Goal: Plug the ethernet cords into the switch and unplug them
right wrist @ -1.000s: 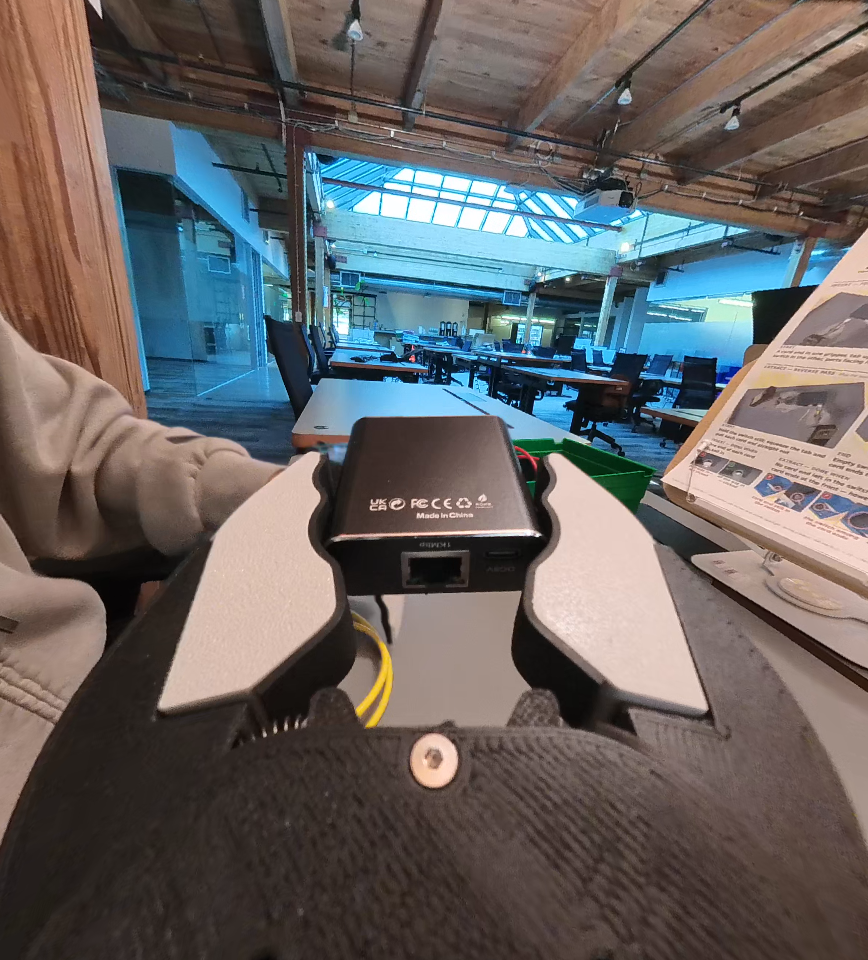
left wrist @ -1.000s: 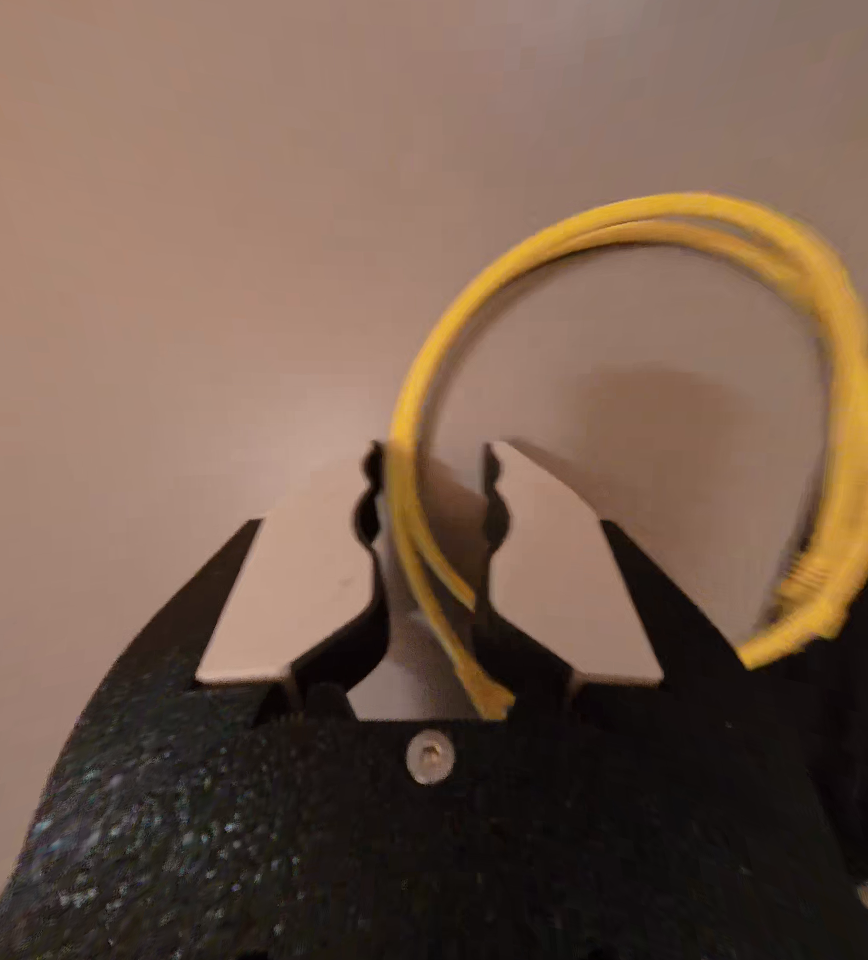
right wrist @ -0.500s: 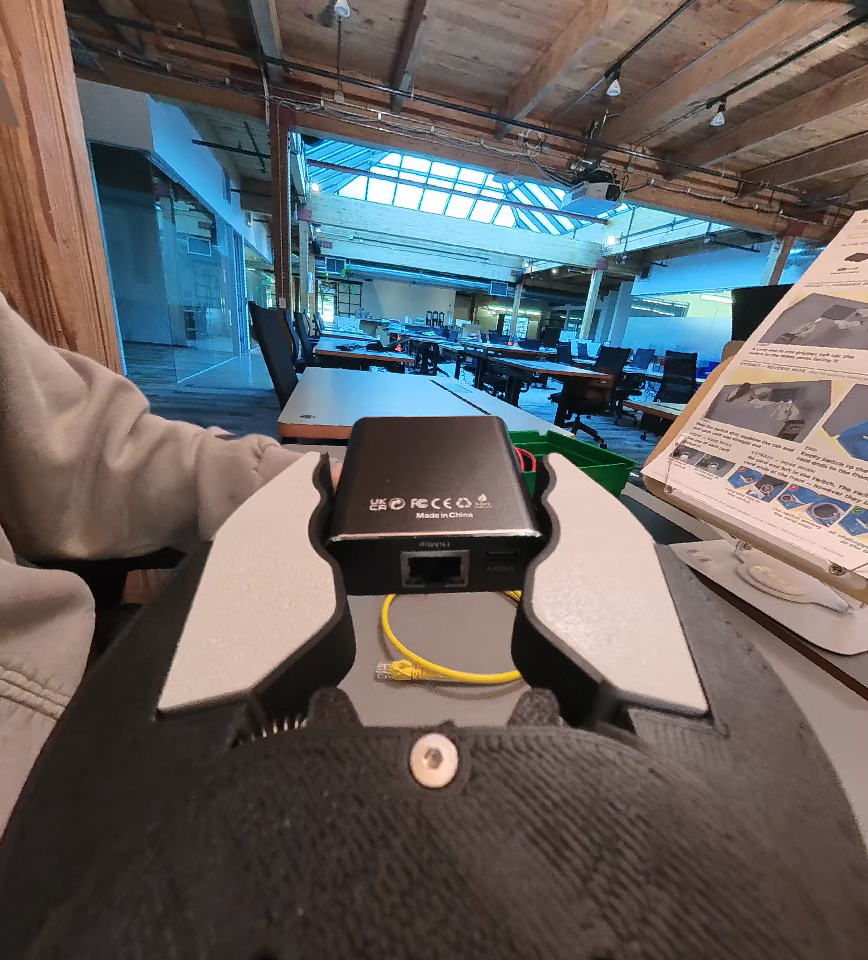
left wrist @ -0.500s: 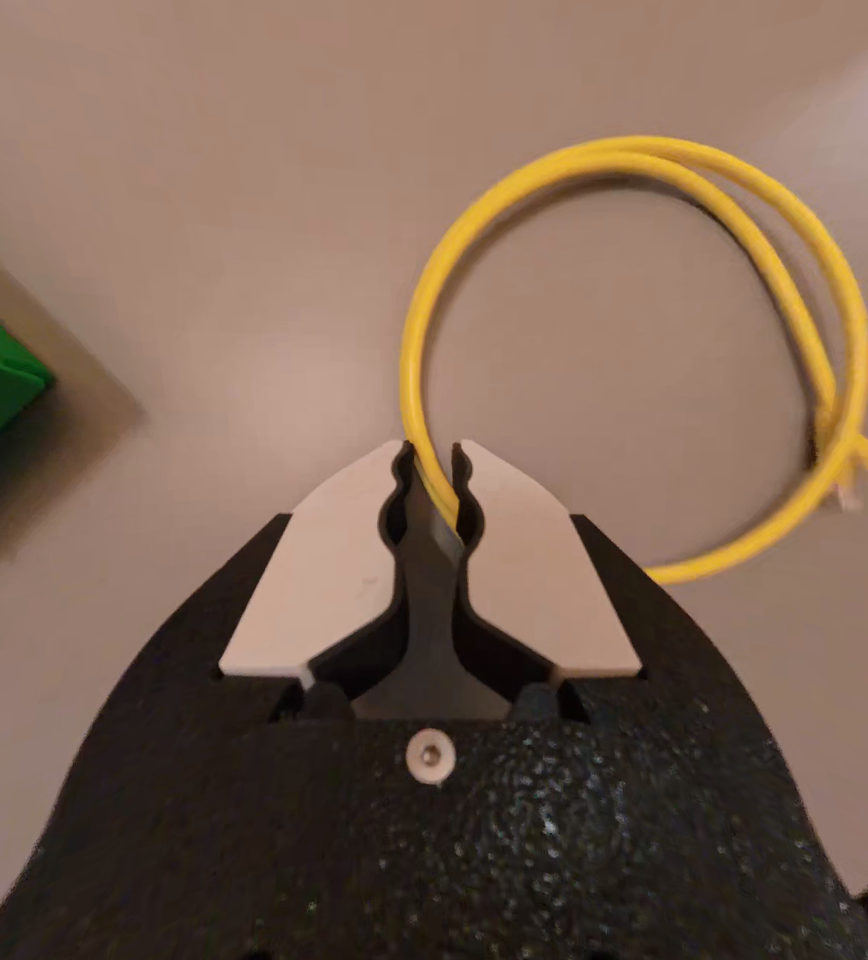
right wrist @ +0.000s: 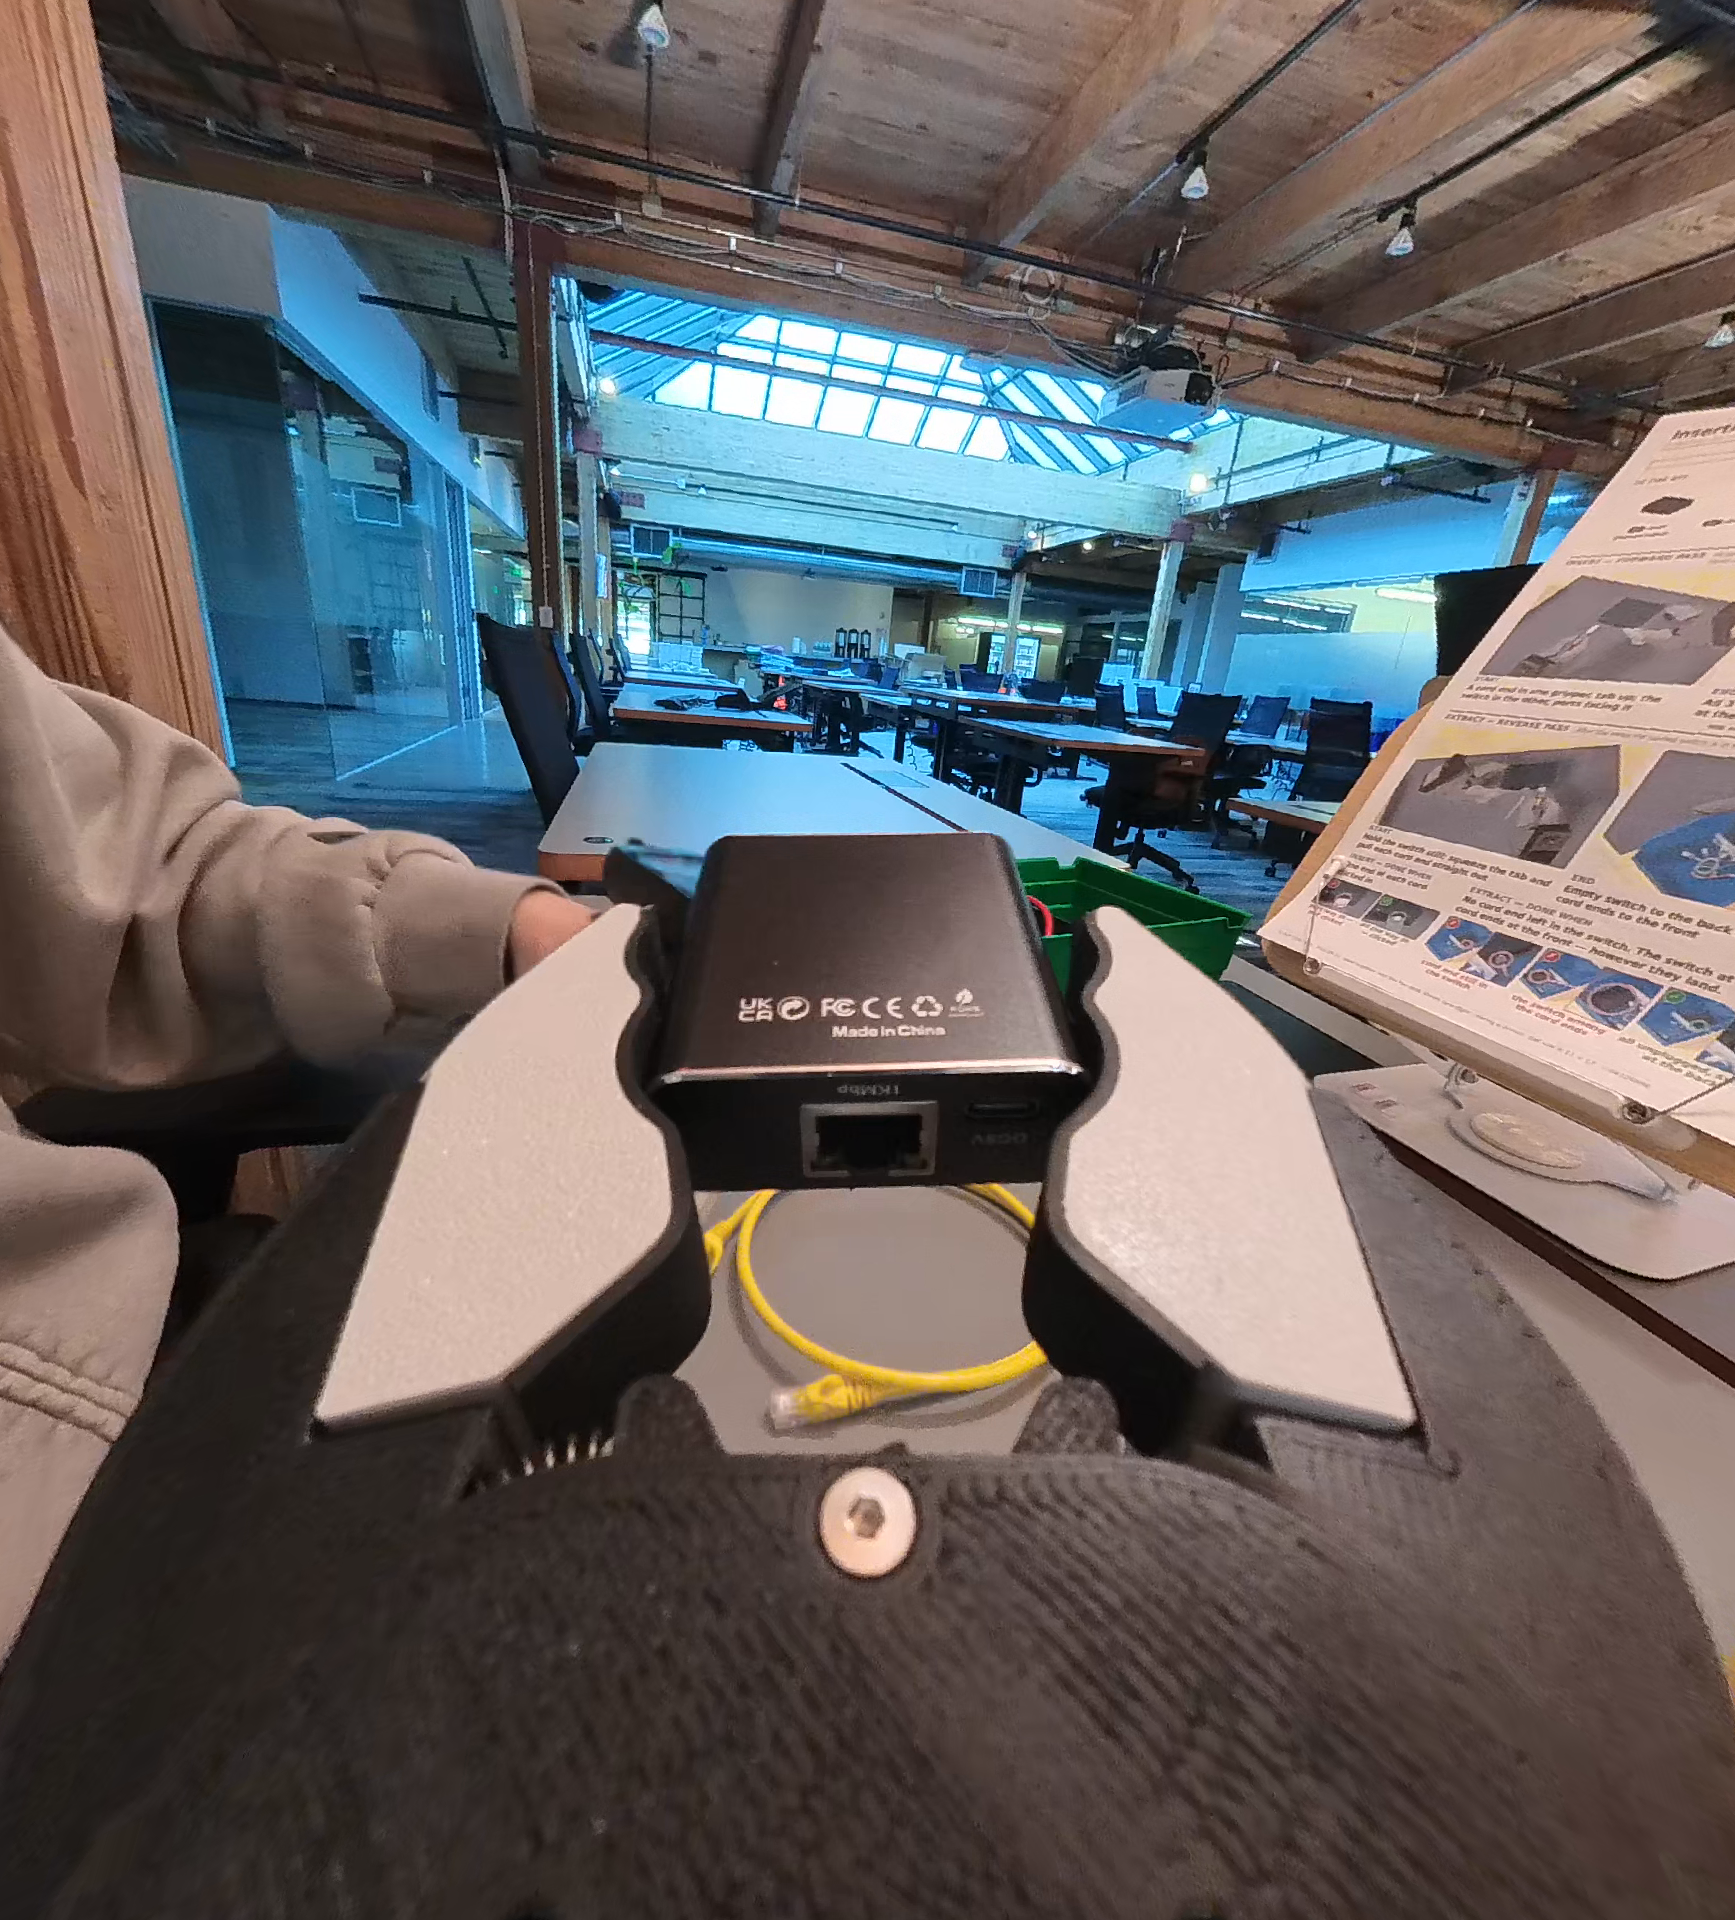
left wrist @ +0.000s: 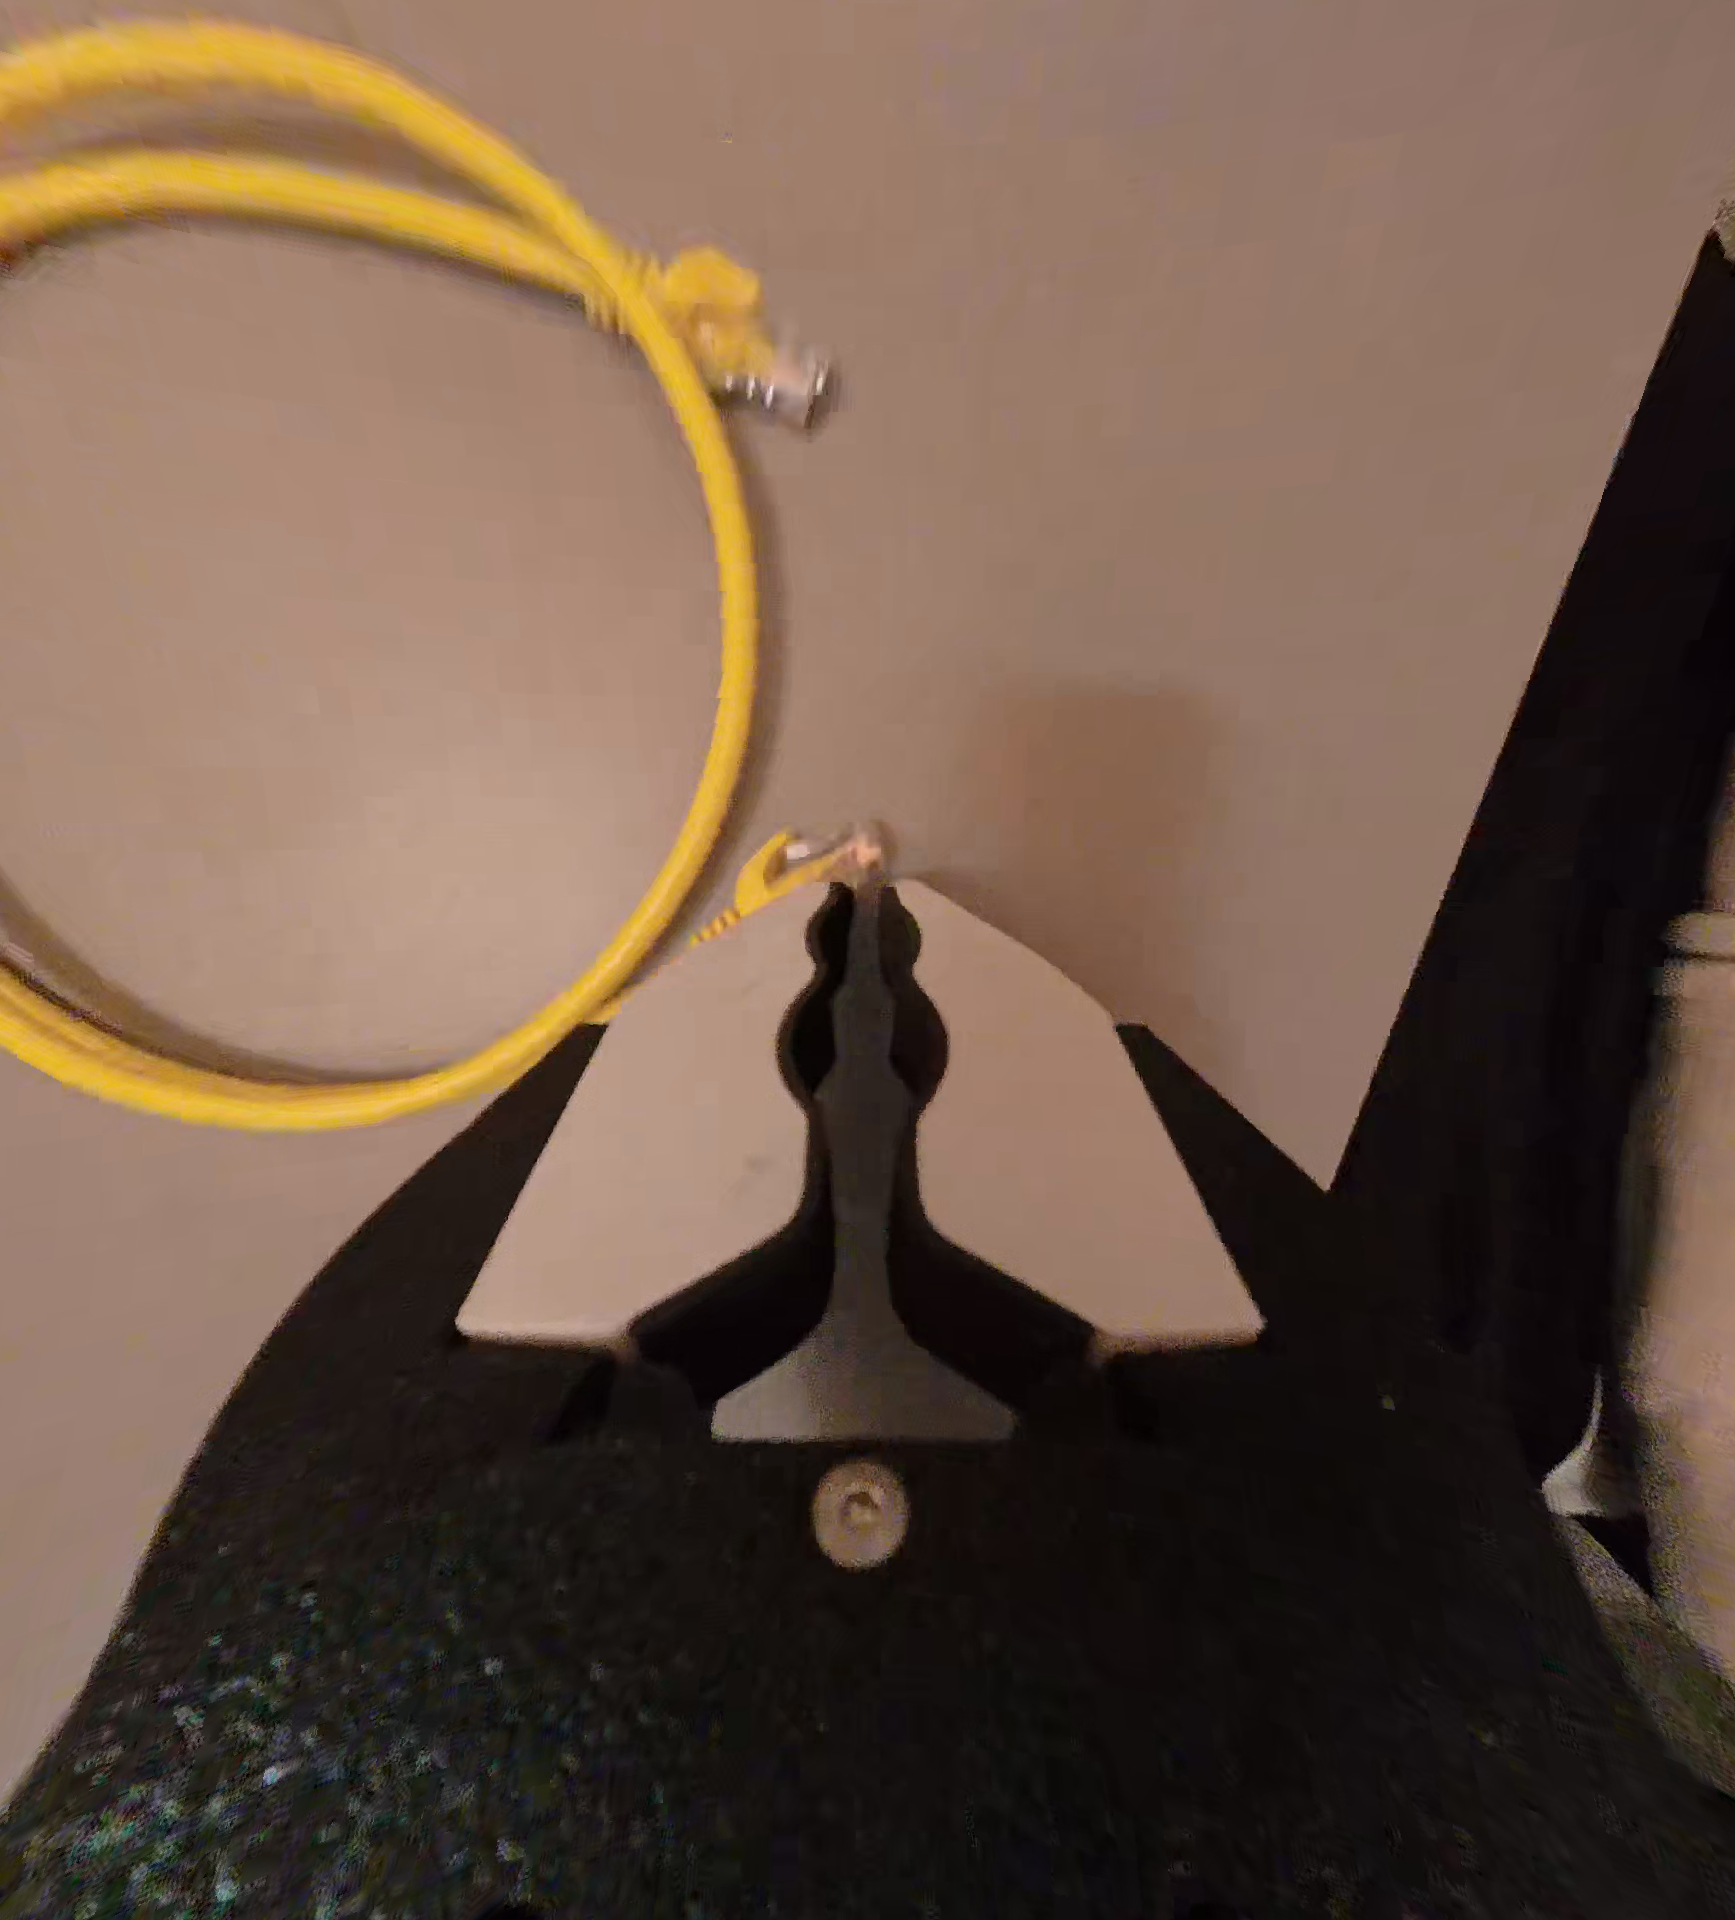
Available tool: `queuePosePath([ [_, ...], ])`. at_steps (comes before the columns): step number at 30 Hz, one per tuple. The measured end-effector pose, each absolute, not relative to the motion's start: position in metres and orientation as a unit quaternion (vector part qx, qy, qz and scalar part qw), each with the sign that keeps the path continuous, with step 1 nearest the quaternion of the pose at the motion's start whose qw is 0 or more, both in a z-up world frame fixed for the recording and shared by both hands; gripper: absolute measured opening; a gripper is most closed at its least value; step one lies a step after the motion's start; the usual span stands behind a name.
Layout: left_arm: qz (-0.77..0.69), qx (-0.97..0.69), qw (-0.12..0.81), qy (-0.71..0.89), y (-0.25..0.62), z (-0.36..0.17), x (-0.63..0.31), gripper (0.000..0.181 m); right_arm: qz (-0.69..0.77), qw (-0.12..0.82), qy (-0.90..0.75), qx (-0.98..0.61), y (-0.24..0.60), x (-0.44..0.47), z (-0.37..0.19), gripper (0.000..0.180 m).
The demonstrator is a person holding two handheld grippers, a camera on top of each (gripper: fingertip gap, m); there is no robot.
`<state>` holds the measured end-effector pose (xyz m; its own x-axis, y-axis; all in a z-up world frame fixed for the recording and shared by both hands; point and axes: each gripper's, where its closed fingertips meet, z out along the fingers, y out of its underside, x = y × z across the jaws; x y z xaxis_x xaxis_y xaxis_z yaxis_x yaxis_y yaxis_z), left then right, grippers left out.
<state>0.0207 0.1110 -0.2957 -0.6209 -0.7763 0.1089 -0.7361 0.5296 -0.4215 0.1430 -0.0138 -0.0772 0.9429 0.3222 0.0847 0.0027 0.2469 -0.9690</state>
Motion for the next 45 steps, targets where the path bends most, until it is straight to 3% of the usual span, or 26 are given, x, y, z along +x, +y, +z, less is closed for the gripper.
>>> queuePosePath([
  [4, -0.289, -0.365, 0.153, 0.872, 0.08, -0.239, 0.085, 0.017, 0.101, 0.78, -0.129, -0.604, -0.017, 0.147, -0.077, 0.075],
  [7, -0.255, -0.231, 0.192, 0.919, 0.075, -0.228, 0.124, 0.023, 0.107, 0.782, -0.13, -0.601, -0.018, 0.147, -0.076, 0.075],
  [12, -0.138, -0.062, 0.099, 0.983, 0.09, -0.264, 0.153, 0.036, 0.098, 0.783, -0.129, -0.6, -0.024, 0.15, -0.075, 0.075],
  [21, -0.075, 0.049, -0.009, 0.996, 0.089, -0.309, 0.152, 0.032, 0.074, 0.792, -0.083, -0.6, -0.05, 0.186, -0.081, 0.075],
  [29, -0.126, -0.105, 0.059, 0.985, 0.093, -0.31, 0.137, 0.006, 0.072, 0.784, -0.079, -0.611, -0.045, 0.191, -0.09, 0.076],
  [34, -0.195, -0.258, 0.084, 0.943, 0.096, -0.31, 0.117, 0.005, 0.082, 0.781, -0.086, -0.612, -0.035, 0.183, -0.092, 0.076],
  [45, -0.243, -0.326, 0.235, 0.883, 0.128, -0.252, 0.125, 0.005, 0.063, 0.758, -0.109, -0.64, -0.009, 0.164, -0.098, 0.075],
])
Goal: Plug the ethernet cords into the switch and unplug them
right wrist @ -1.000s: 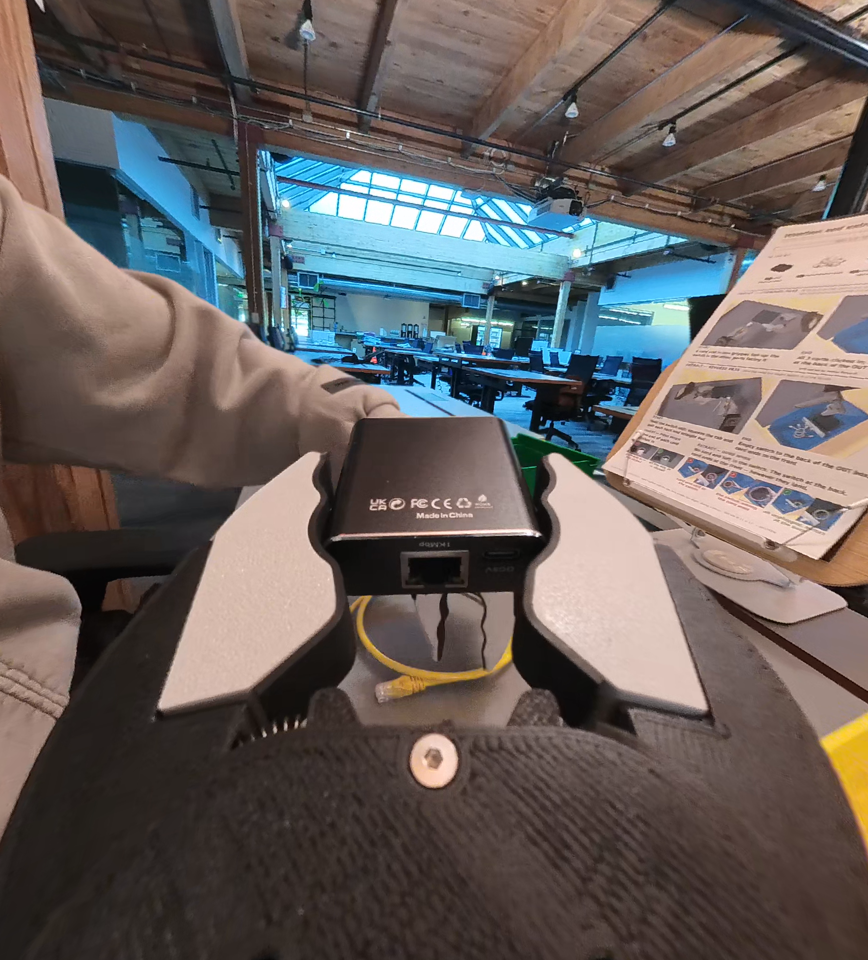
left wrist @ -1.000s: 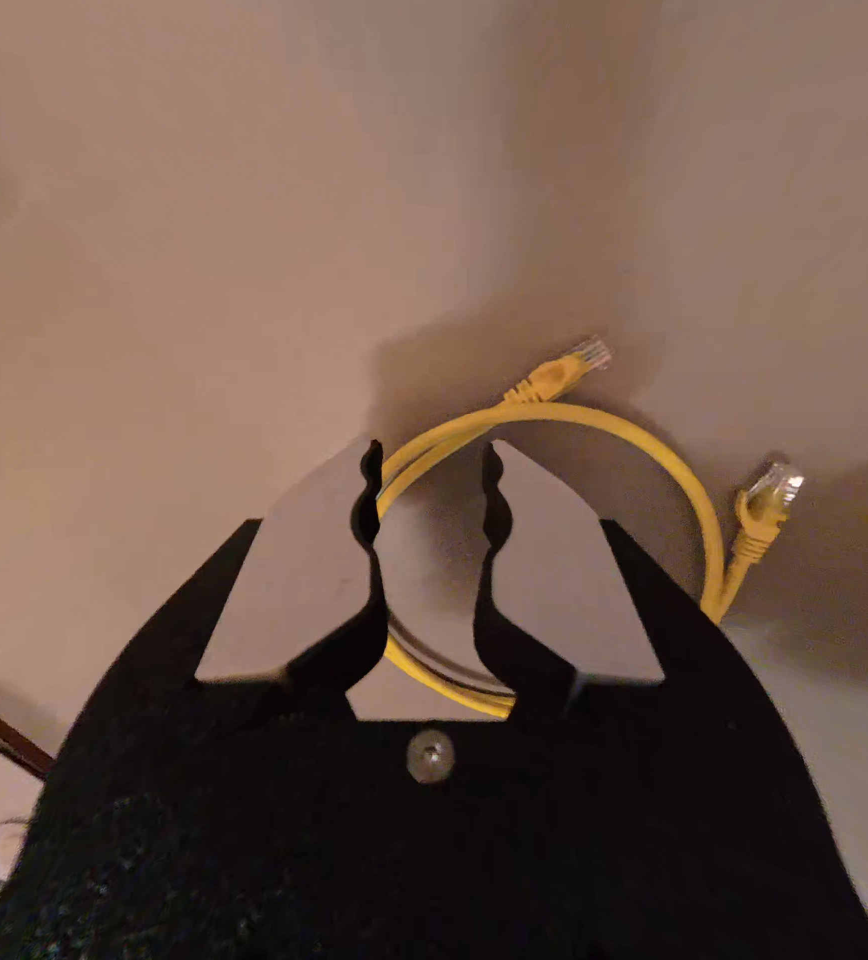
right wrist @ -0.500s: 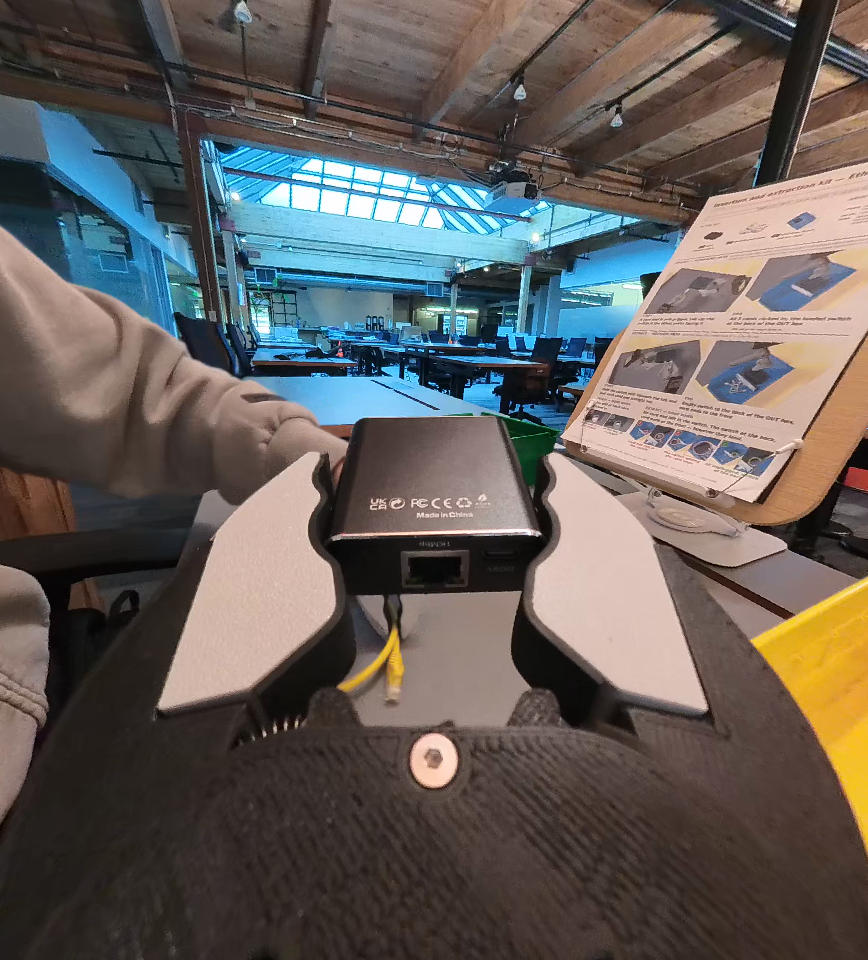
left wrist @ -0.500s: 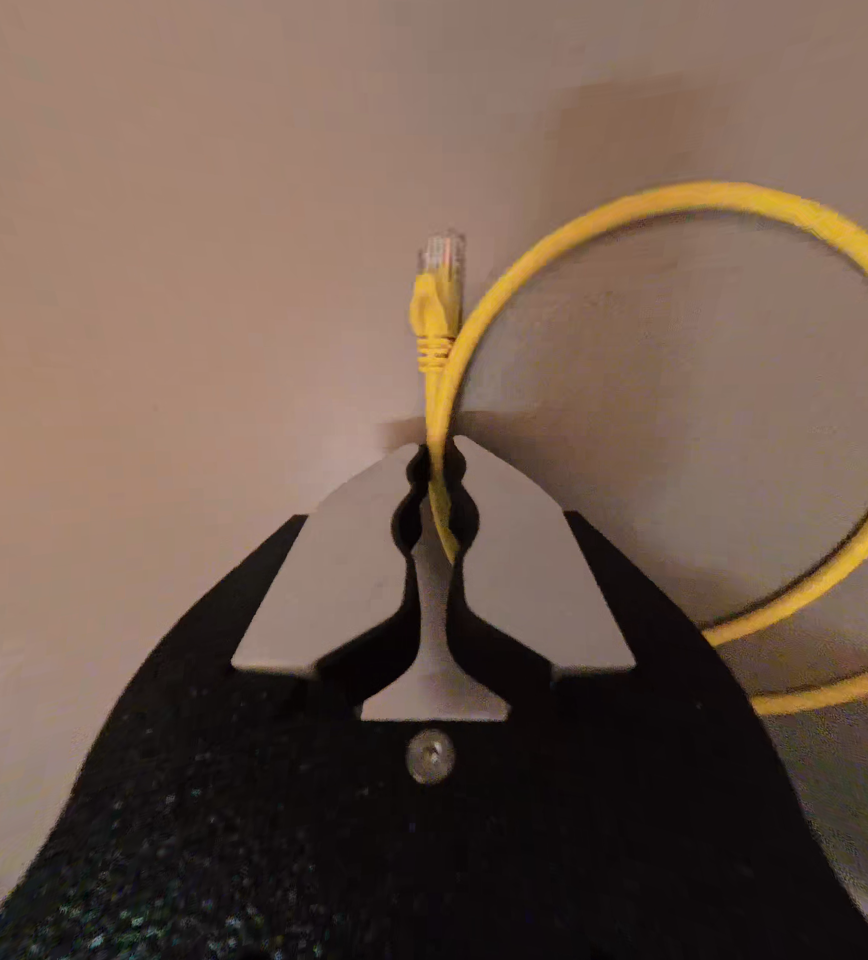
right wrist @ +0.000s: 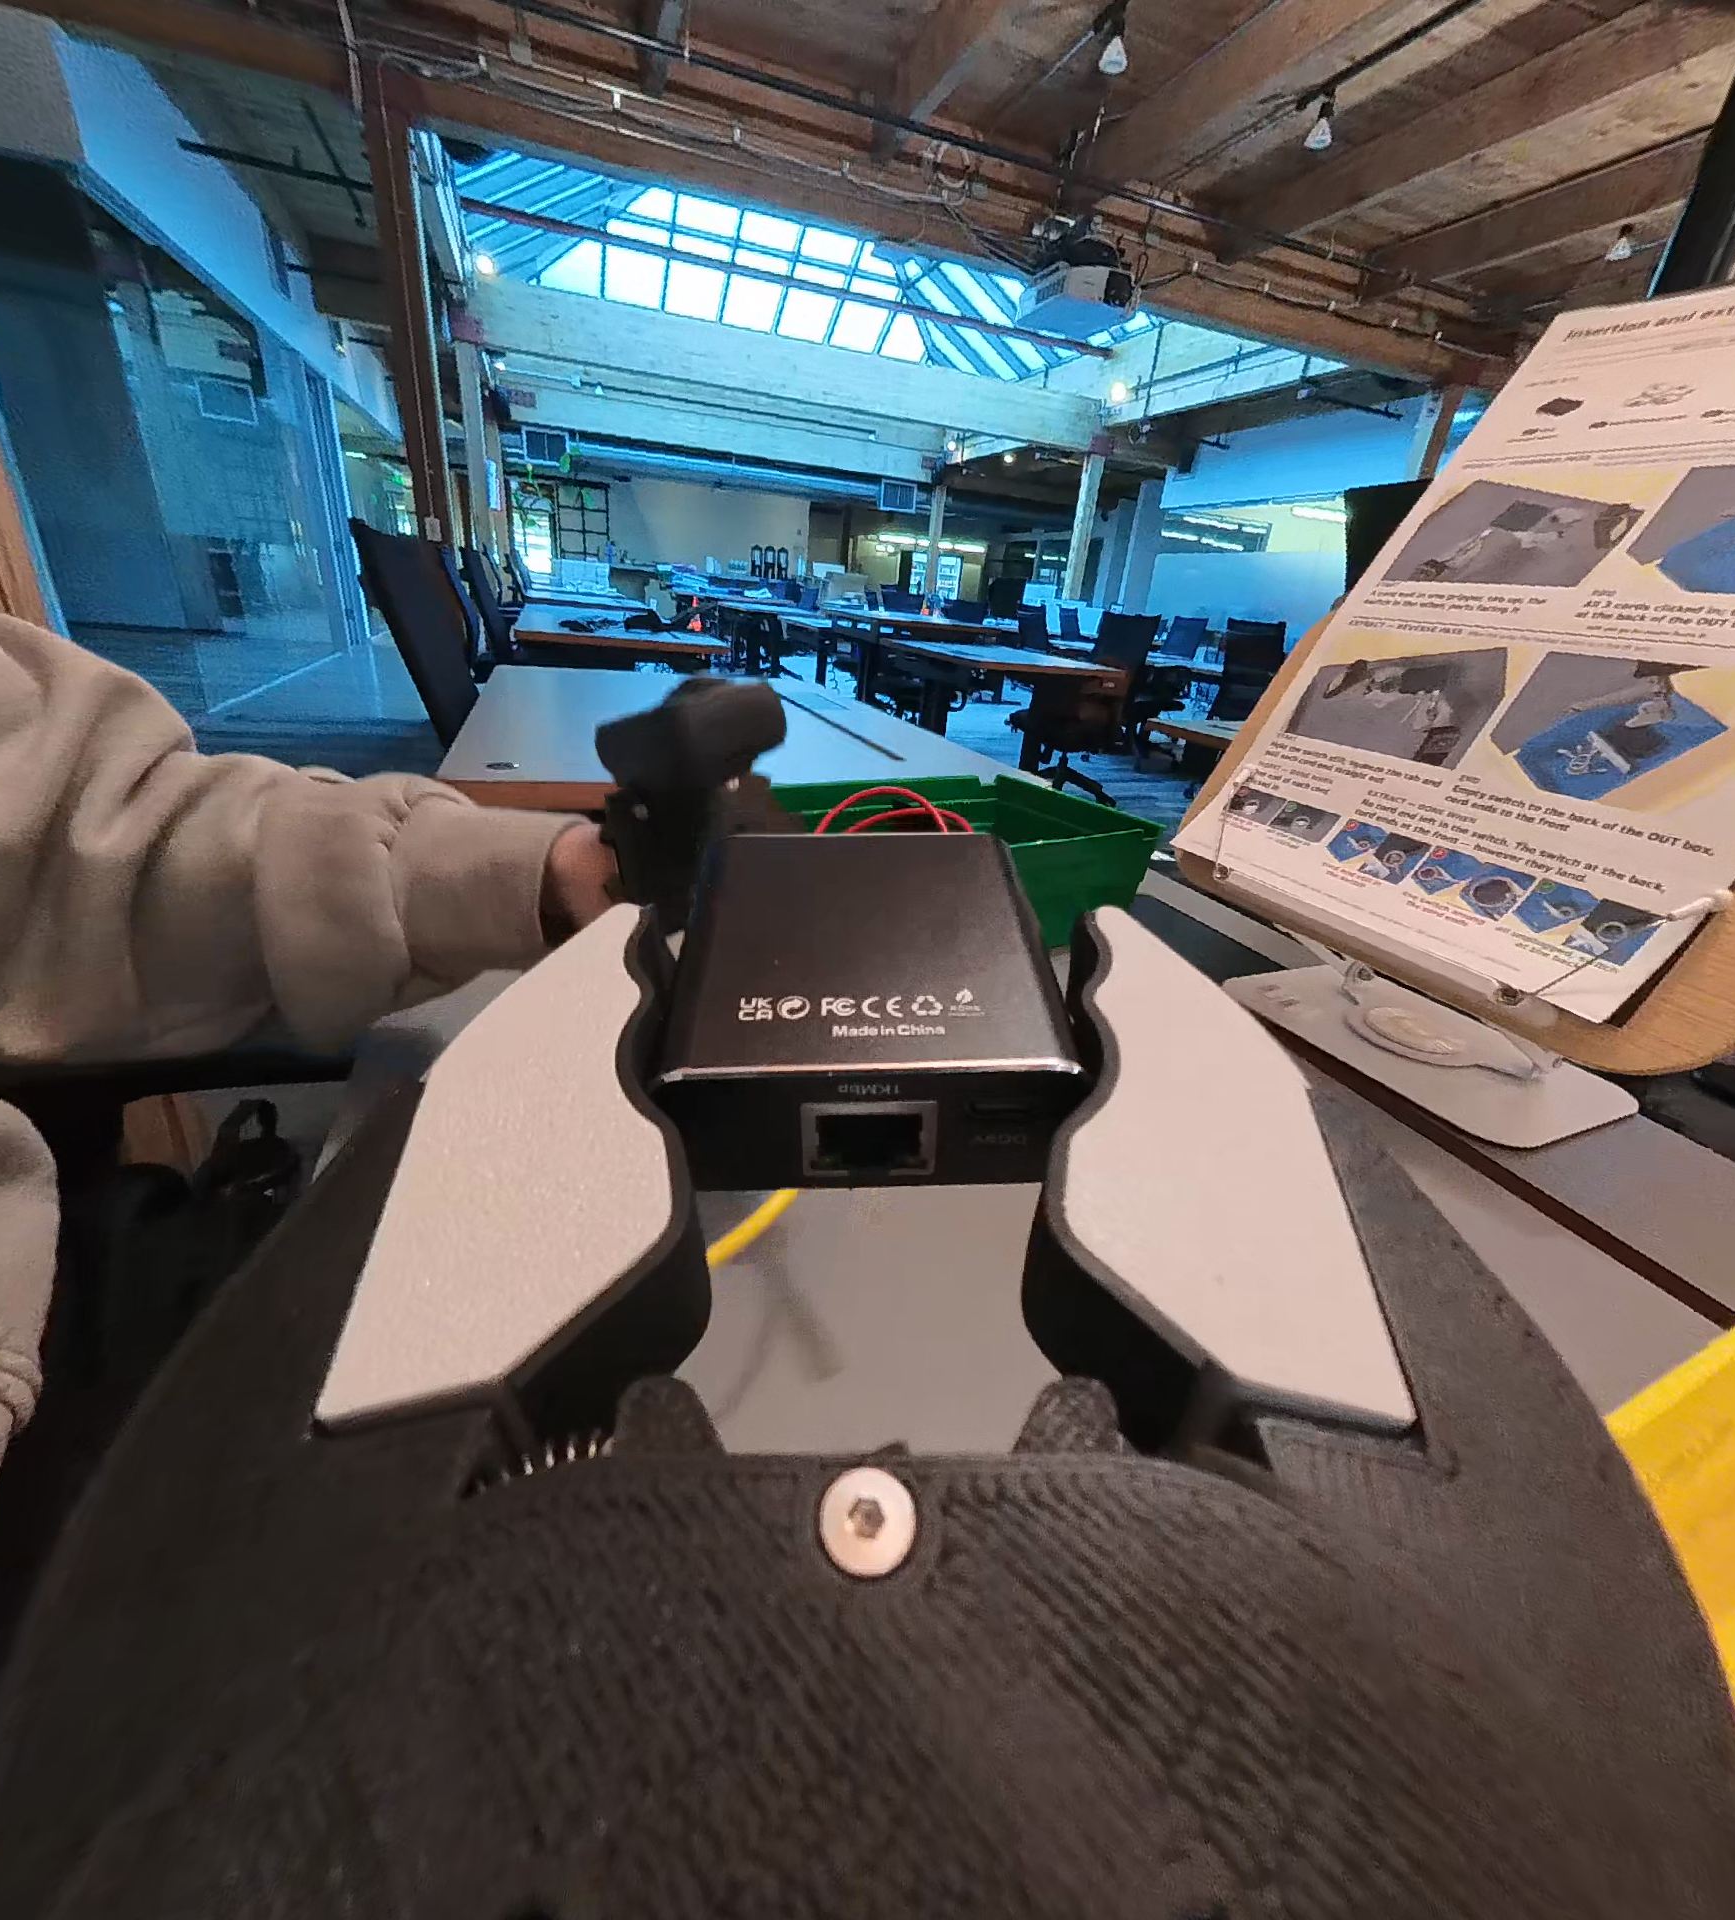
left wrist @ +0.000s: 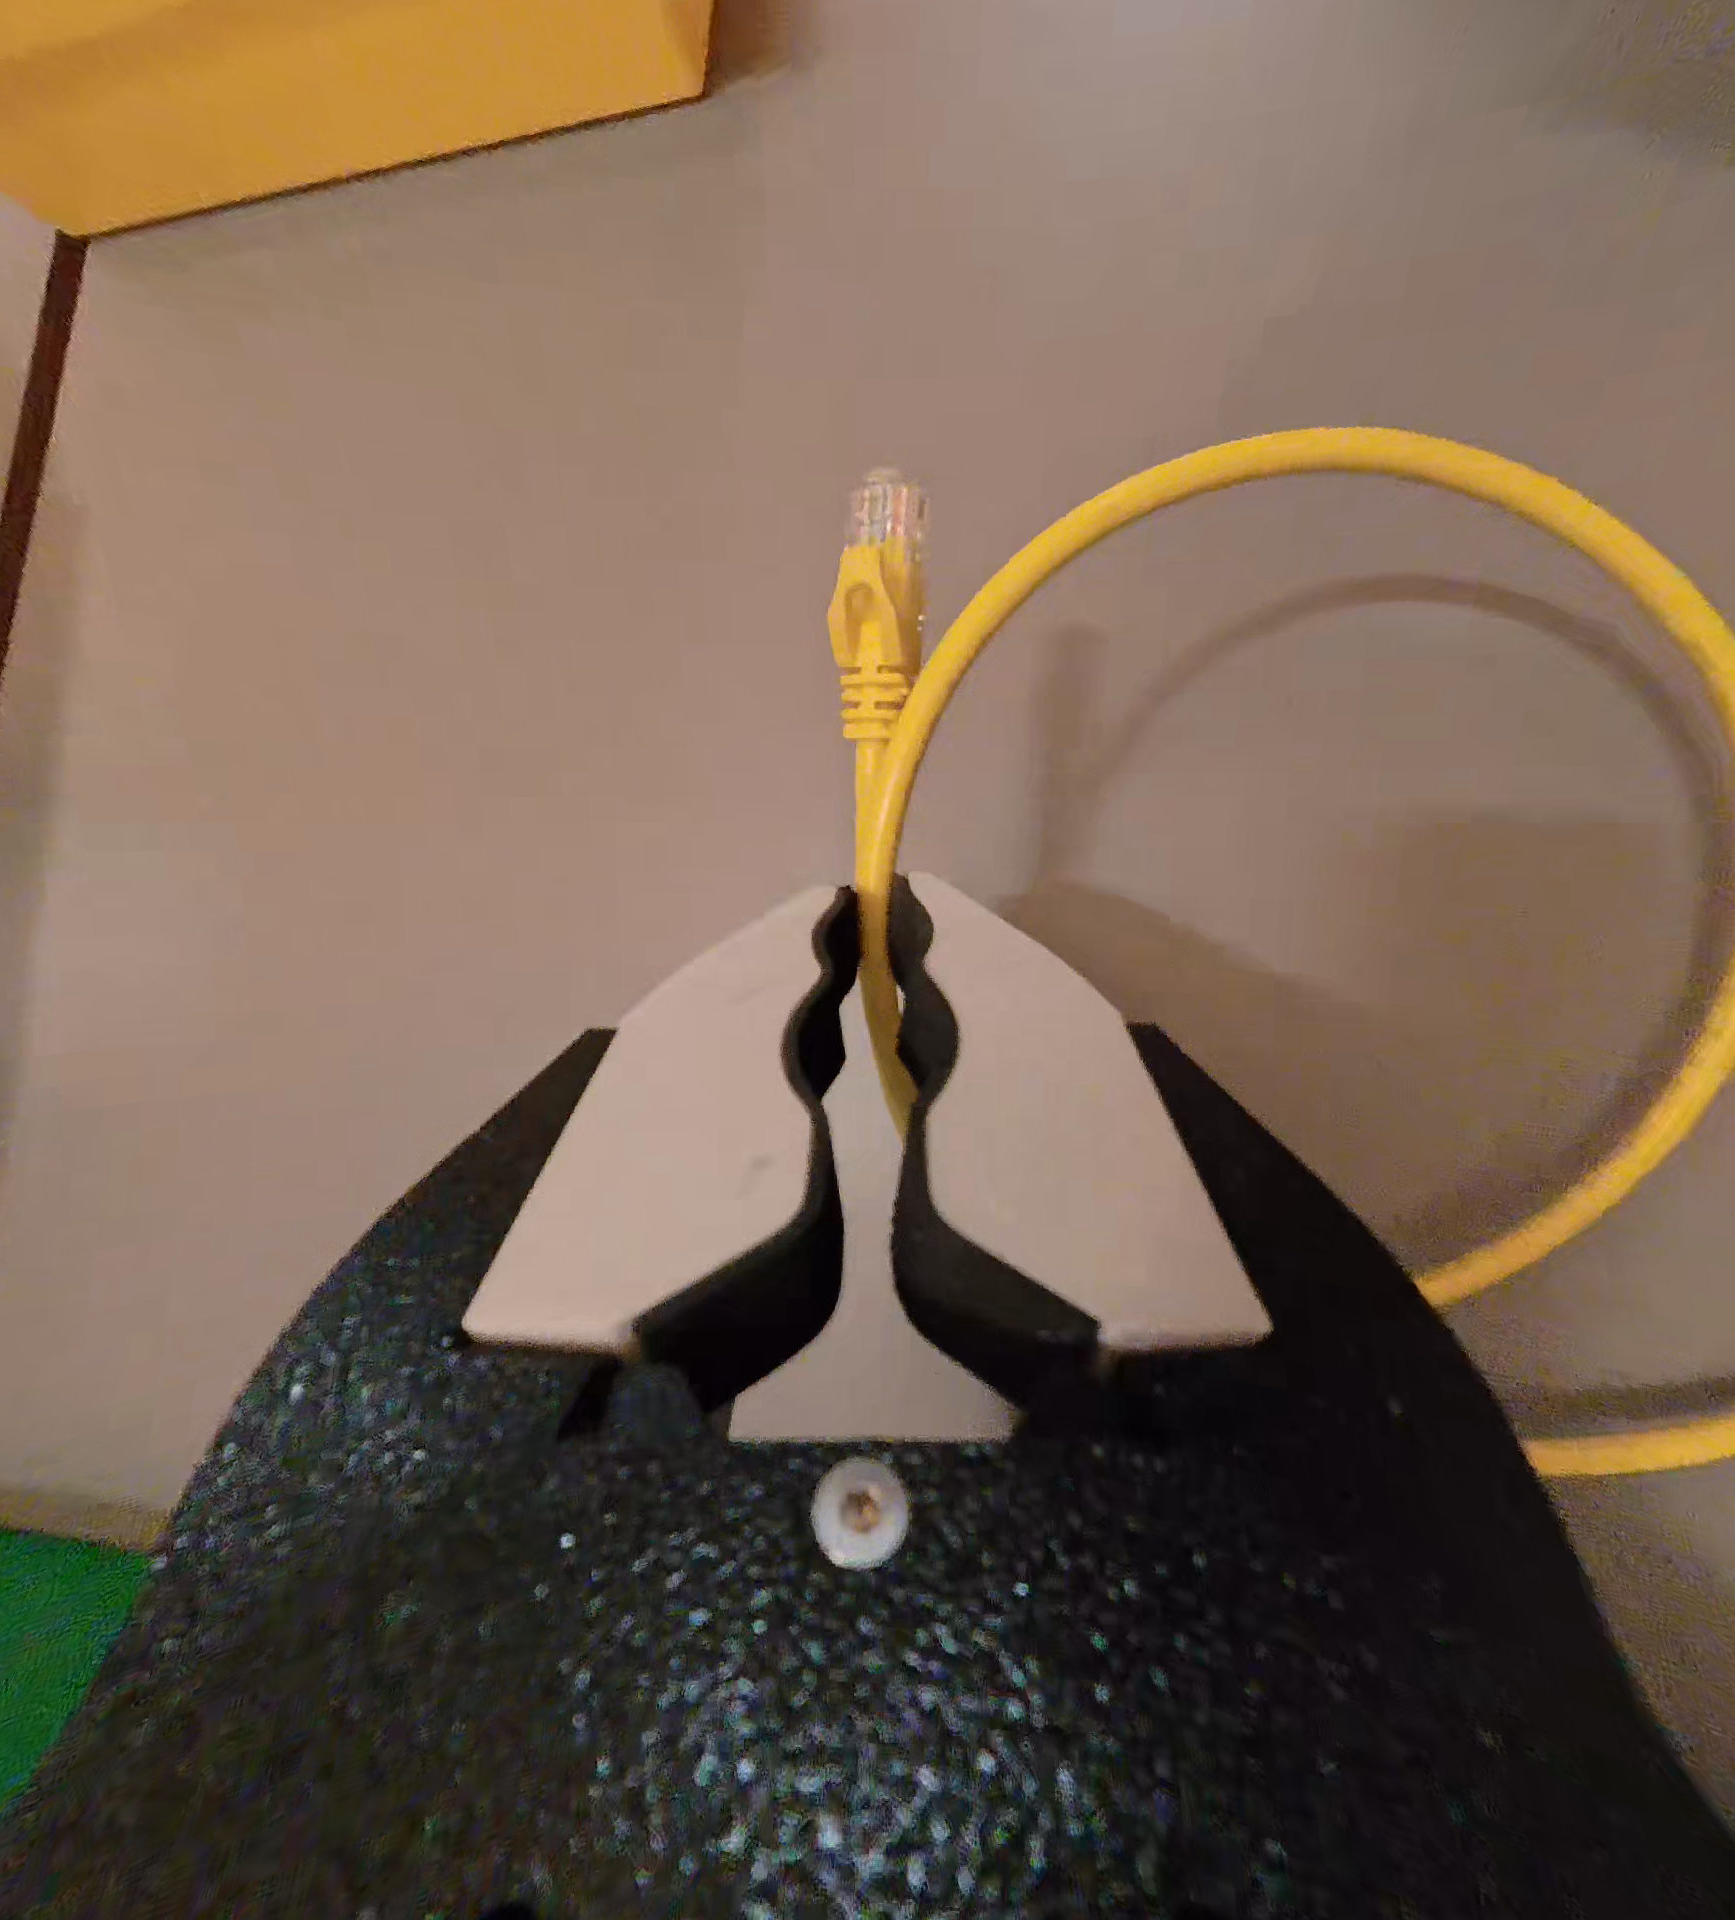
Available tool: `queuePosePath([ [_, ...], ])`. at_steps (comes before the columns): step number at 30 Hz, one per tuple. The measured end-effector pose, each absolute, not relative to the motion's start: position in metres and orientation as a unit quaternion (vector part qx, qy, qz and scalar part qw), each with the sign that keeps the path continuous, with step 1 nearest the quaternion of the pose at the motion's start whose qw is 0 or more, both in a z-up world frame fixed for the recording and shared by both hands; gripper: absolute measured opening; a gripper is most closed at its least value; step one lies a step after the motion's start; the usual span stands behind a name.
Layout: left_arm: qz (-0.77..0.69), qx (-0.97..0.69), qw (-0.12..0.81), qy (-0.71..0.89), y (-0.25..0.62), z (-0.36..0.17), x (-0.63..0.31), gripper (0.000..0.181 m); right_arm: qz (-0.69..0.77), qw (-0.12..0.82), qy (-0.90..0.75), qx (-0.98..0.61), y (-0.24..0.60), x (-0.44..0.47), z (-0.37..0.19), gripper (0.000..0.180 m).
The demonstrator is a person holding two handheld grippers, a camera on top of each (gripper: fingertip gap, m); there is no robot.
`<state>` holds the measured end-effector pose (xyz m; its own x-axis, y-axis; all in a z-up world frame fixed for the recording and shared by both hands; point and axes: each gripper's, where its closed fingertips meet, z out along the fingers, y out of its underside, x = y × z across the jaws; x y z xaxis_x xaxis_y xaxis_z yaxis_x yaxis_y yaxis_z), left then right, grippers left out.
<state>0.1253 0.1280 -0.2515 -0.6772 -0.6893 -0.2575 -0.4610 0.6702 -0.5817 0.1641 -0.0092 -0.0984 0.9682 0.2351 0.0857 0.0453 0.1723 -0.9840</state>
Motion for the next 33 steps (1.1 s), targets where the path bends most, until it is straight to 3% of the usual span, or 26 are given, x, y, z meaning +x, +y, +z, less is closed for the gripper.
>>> queuePosePath([
  [8, -0.245, -0.299, 0.245, 0.889, 0.119, -0.212, 0.124, 0.005, 0.054, 0.738, -0.107, -0.664, 0.0, 0.165, -0.112, 0.075],
  [15, -0.14, -0.315, 0.148, 0.927, 0.128, -0.277, 0.12, 0.005, 0.065, 0.727, -0.105, -0.675, 0.002, 0.167, -0.123, 0.075],
  [22, -0.139, -0.295, 0.153, 0.933, 0.118, -0.291, 0.129, 0.005, 0.062, 0.715, -0.099, -0.689, 0.002, 0.175, -0.134, 0.075],
  [26, -0.218, -0.302, 0.132, 0.919, 0.105, -0.303, 0.134, 0.007, 0.065, 0.722, -0.1, -0.682, -0.001, 0.174, -0.13, 0.076],
  [33, -0.392, -0.282, 0.137, 0.865, 0.087, -0.298, 0.138, 0.025, 0.065, 0.728, -0.1, -0.675, -0.005, 0.175, -0.126, 0.075],
])
